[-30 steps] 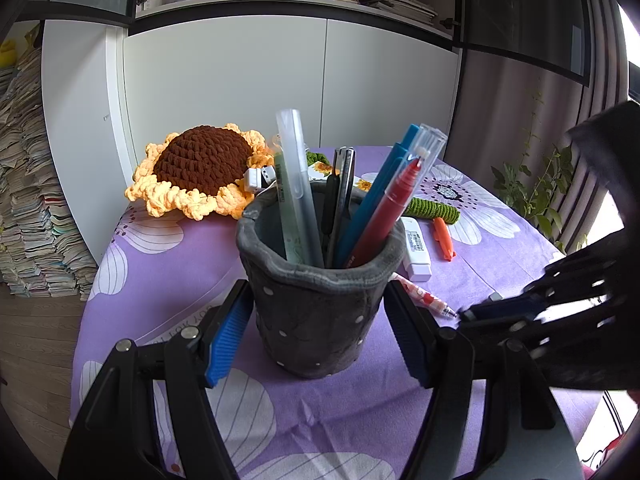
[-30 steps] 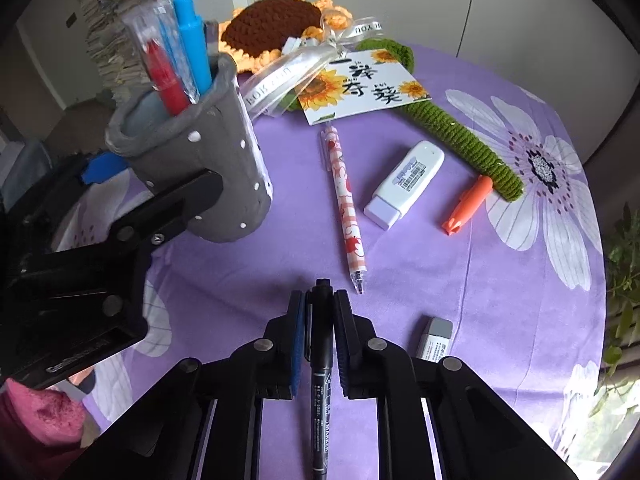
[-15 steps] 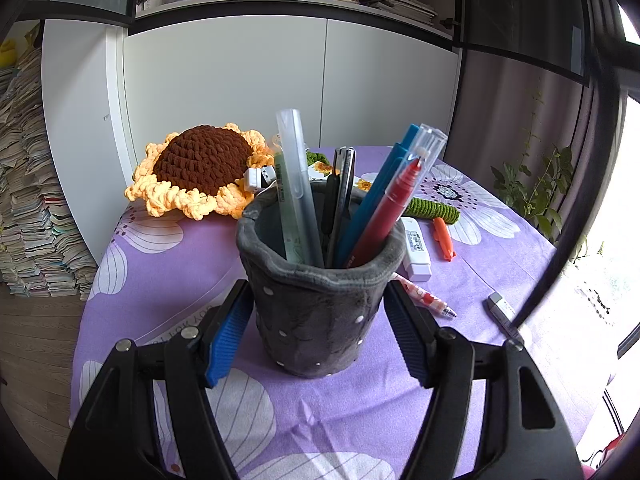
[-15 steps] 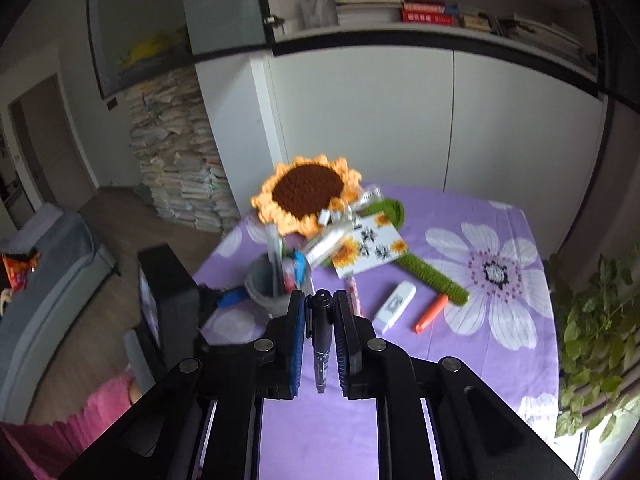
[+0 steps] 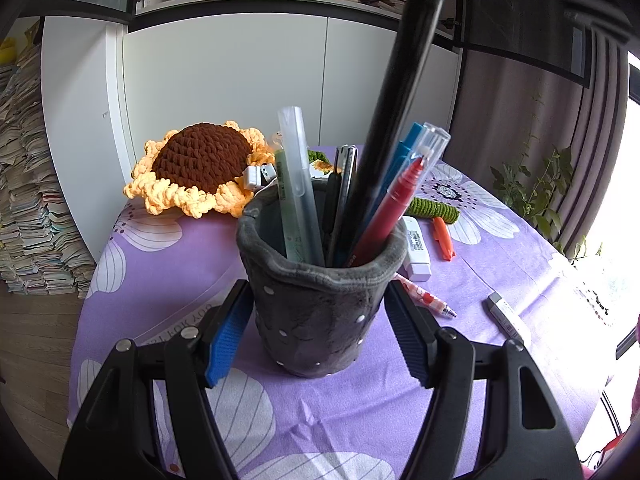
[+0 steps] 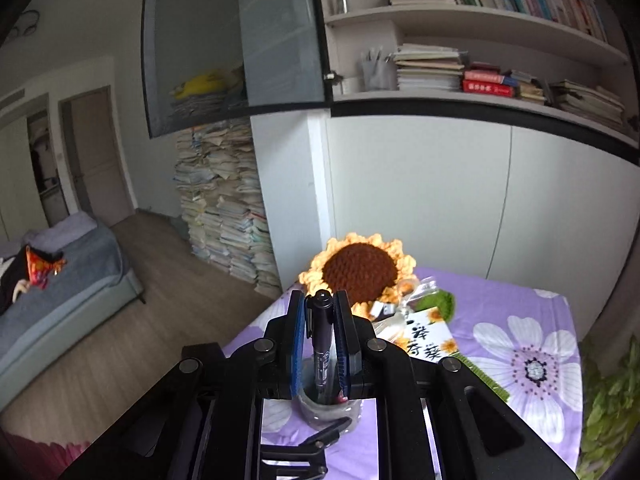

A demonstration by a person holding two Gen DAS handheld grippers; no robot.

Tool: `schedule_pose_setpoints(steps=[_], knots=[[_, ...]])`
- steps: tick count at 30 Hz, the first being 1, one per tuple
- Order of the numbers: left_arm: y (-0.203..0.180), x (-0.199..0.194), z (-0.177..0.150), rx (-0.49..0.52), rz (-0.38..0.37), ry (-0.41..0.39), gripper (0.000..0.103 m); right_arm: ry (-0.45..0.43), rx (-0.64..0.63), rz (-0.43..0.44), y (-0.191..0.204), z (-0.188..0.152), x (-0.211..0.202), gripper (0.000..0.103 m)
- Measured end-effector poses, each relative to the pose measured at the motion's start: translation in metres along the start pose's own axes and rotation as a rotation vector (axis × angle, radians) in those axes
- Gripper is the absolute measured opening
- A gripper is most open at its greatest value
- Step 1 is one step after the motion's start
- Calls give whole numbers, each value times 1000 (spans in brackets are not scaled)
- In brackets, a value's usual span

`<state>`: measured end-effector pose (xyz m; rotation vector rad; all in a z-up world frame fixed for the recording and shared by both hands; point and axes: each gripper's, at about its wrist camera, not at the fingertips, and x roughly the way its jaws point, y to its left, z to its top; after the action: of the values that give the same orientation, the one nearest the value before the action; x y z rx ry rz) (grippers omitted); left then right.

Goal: Organize stationery
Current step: 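Lower the black marker into the grey cup and open the right tool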

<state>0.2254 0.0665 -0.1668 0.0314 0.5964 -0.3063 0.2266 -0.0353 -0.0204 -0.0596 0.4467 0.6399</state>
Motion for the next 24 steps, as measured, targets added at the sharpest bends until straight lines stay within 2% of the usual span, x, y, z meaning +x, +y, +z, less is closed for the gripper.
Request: schedule_pose_setpoints(steps=[10, 12, 17, 21, 22, 24], knots=[[2, 2, 0, -7, -4, 6, 68, 155, 23, 0, -14, -30, 42, 15], [1, 3, 0, -5, -3, 6, 68, 163, 45, 4, -19, -33, 44, 15], [1, 4, 0, -6, -2, 7, 68, 176, 99, 9, -29, -38, 34, 15], [1, 3, 0, -4, 0, 5, 68, 124, 141, -6, -40, -39, 5, 15], [1, 3, 0, -4, 1, 4, 68, 122, 145, -22, -43, -39, 0, 16], [1, 3, 0, -2, 3, 3, 68, 143, 154, -63, -53, -45, -3, 25]])
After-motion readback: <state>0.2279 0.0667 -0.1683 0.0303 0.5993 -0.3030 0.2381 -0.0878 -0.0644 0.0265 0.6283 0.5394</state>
